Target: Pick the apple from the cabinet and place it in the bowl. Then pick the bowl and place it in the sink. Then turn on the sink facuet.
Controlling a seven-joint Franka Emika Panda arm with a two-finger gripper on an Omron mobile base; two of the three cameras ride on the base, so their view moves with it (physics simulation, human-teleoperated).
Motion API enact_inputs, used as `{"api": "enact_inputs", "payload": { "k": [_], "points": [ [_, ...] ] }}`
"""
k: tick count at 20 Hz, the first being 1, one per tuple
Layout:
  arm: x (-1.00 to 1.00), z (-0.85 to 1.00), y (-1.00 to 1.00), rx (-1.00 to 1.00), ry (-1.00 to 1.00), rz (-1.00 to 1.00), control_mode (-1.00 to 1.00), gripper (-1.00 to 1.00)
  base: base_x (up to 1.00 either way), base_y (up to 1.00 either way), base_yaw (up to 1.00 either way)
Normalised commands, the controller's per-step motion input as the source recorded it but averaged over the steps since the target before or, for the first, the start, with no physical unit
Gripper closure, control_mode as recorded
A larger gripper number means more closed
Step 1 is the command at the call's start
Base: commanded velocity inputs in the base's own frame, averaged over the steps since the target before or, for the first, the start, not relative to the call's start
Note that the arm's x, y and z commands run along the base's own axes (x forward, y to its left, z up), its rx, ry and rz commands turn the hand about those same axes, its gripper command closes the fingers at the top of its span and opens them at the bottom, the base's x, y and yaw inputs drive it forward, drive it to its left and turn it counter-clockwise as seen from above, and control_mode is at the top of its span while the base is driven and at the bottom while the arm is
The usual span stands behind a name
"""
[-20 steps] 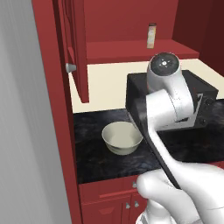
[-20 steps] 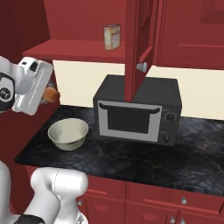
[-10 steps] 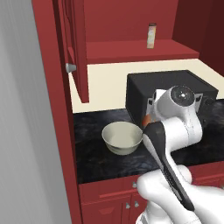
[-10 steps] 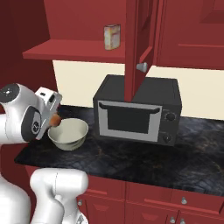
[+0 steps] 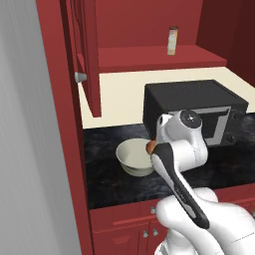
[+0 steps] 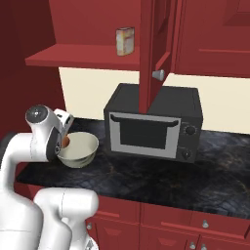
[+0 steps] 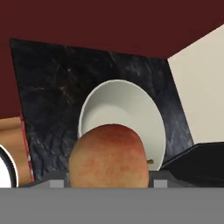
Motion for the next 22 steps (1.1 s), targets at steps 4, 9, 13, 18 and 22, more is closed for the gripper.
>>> {"api": "enact_inputs", "payload": {
  "k": [4, 9, 13, 18, 22],
  "points": [
    [0.55, -0.36, 0.33, -0.01, 0.13, -0.01, -1.0, 1.0, 0.0, 0.0, 0.0],
    [0.45, -0.37, 0.1, 0.0, 0.16, -0.03, -1.0, 1.0, 0.0, 0.0, 0.0],
    [0.42, -0.36, 0.0, 0.0, 0.14, -0.04, -1.0, 1.0, 0.0, 0.0, 0.0],
    [0.56, -0.29, 0.0, 0.0, 0.1, -0.06, -1.0, 1.0, 0.0, 0.0, 0.0],
    [0.55, -0.42, 0.0, 0.0, 0.04, -0.04, -1.0, 1.0, 0.0, 0.0, 0.0]
  ]
}}
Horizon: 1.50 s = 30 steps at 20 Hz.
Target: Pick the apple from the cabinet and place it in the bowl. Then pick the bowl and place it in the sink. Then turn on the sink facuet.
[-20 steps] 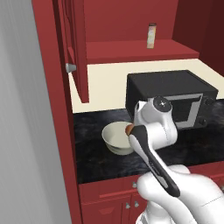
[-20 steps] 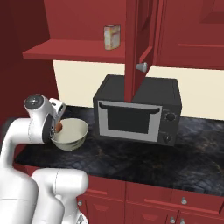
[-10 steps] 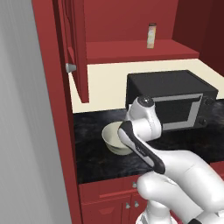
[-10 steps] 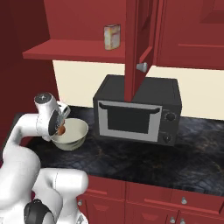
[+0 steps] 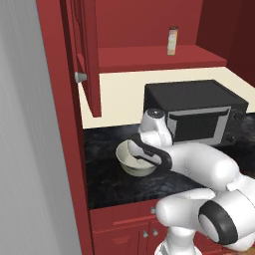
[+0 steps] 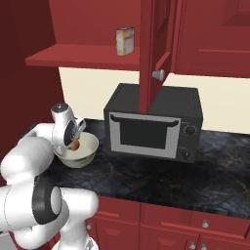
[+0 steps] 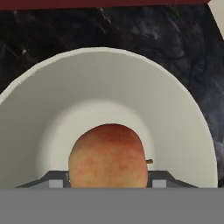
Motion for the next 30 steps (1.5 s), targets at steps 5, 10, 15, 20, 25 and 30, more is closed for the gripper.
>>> {"api": "enact_inputs", "payload": {
  "k": [5, 10, 15, 20, 25, 30],
  "points": [
    [0.34, -0.46, 0.0, 0.0, 0.0, -0.03, -1.0, 1.0, 0.0, 0.0, 0.0],
    [0.23, -0.34, 0.0, 0.0, 0.0, -0.01, -1.0, 1.0, 0.0, 0.0, 0.0],
    [0.0, -0.19, 0.0, 0.0, 0.0, 0.0, -1.0, 1.0, 0.0, 0.0, 0.0],
    [0.0, -0.04, 0.0, 0.0, 0.0, 0.0, -1.0, 1.0, 0.0, 0.0, 0.0],
    [0.0, 0.01, 0.0, 0.01, 0.0, 0.0, -1.0, -1.0, 0.0, 0.0, 0.0],
    [0.0, 0.19, 0.0, 0.02, 0.0, -0.01, -1.0, -1.0, 0.0, 0.0, 0.0]
  ]
}}
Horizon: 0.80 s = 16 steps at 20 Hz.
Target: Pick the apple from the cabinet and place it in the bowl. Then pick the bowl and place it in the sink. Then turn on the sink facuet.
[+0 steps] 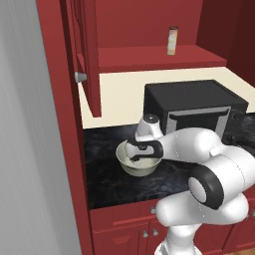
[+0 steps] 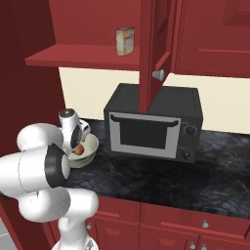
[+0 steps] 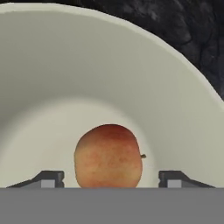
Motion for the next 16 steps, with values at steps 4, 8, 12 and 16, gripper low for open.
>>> {"api": "enact_inputs", "payload": {
  "k": [4, 8, 12, 16],
  "points": [
    [0.0, 0.24, 0.0, 0.01, 0.0, -0.07, -1.0, -1.0, 0.0, 0.0, 0.0],
    [-0.07, 0.04, 0.0, 0.0, 0.0, -0.22, -1.0, -1.0, 0.0, 0.0, 0.0],
    [-0.59, 0.32, -0.2, 0.02, 0.0, -0.51, -1.0, -1.0, 0.0, 0.0, 0.0],
    [-0.66, 0.63, -0.28, 0.11, 0.02, -0.55, -1.0, -1.0, 0.0, 0.0, 0.0]
  ]
}}
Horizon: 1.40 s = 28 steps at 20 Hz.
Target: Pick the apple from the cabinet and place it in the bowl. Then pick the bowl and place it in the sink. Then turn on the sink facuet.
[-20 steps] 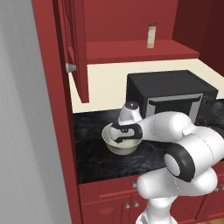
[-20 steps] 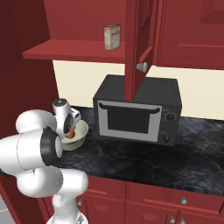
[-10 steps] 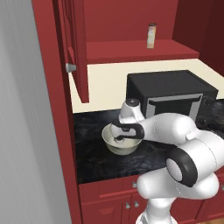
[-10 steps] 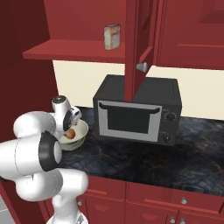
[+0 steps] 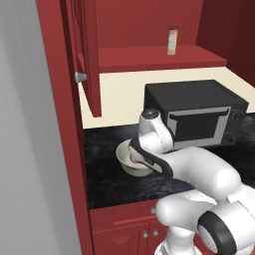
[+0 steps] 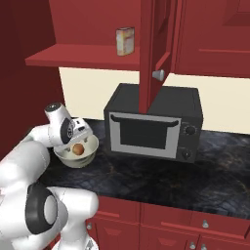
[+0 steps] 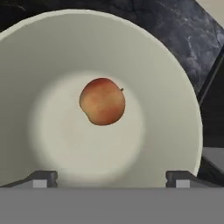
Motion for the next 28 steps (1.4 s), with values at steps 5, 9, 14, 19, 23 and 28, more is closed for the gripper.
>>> {"api": "enact_inputs", "payload": {
  "k": [5, 9, 14, 19, 23, 28],
  "points": [
    [-0.59, 0.59, -0.43, 0.19, 0.05, -0.47, -1.0, -1.0, 0.0, 0.0, 0.0],
    [-0.52, 0.05, -0.75, 0.27, 0.0, -0.36, -1.0, -1.0, 0.0, 0.0, 0.0],
    [-0.18, 0.0, -0.4, 0.21, 0.0, -0.31, -1.0, -1.0, 0.0, 0.0, 0.0],
    [0.01, -0.02, 0.0, 0.16, 0.0, -0.28, -1.0, -1.0, 0.0, 0.0, 0.0],
    [0.0, 0.0, 0.01, 0.15, 0.0, -0.27, -1.0, -1.0, 0.0, 0.0, 0.0],
    [0.09, 0.0, 0.04, 0.11, 0.0, -0.23, -1.0, -1.0, 0.0, 0.0, 0.0]
  ]
}}
